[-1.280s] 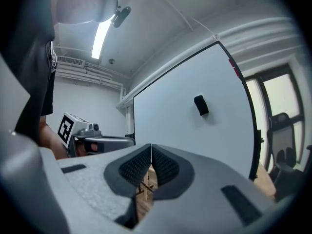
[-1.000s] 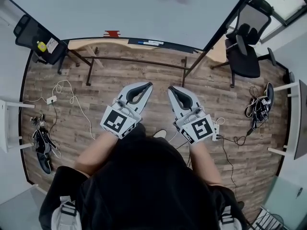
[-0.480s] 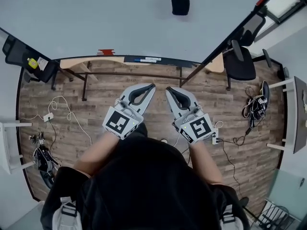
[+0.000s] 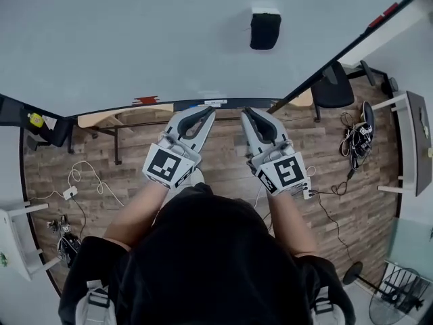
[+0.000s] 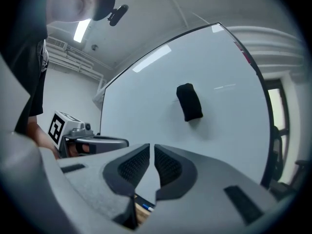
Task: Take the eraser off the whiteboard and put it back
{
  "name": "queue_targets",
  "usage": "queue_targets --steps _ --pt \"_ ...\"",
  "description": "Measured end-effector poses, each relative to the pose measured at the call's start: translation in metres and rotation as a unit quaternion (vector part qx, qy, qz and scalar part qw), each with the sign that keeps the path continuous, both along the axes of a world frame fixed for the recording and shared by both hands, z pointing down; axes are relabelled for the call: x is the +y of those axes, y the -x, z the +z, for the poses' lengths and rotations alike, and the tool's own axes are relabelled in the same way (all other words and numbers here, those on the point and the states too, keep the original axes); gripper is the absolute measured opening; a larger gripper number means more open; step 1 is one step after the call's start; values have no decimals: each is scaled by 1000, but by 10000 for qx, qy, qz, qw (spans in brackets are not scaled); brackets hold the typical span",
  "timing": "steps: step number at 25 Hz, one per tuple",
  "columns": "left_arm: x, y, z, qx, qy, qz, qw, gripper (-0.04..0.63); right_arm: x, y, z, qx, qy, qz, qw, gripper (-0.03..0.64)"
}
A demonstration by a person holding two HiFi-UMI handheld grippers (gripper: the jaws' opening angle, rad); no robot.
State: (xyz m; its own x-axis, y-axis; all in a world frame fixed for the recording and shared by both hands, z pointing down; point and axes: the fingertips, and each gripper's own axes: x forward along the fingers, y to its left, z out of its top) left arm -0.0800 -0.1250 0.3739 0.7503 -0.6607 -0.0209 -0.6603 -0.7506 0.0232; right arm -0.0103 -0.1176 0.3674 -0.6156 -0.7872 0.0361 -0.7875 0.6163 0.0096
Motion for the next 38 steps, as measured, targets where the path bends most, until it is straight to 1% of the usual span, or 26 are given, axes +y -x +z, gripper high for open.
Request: queue_targets --steps 5,9,13,16,22,26,32,38 --pt "-37 9 -6 -45 -64 66 9999 14 -42 -5 -22 115 -274 603 9977 41" --pt "-56 10 -14 45 -82 53 9999 14 -63 -12 -38 173 -483 965 9940 80" --pt "-67 5 -23 138 -111 -13 9998 14 -77 -23 -57 356 -918 1268 9870 114" --pt "-73 0 -27 112 -189 -90 9997 14 -87 -32 -73 512 -1252 1467 9799 170" --pt "-86 -3 -33 55 -271 -327 9991 20 -110 -36 -88 684 -1591 1659 9708 242" --pt "-92 -4 -35 58 -321 -456 9984 29 -124 -33 -95 807 -1747 1696 9665 256" --pt "-95 -4 -32 47 -247 -538 9982 30 -138 -30 -100 997 -1909 1871 9585 270" --pt "-99 -3 -32 3 -295 -610 9977 43 -146 -25 -96 994 -1812 1840 9610 278"
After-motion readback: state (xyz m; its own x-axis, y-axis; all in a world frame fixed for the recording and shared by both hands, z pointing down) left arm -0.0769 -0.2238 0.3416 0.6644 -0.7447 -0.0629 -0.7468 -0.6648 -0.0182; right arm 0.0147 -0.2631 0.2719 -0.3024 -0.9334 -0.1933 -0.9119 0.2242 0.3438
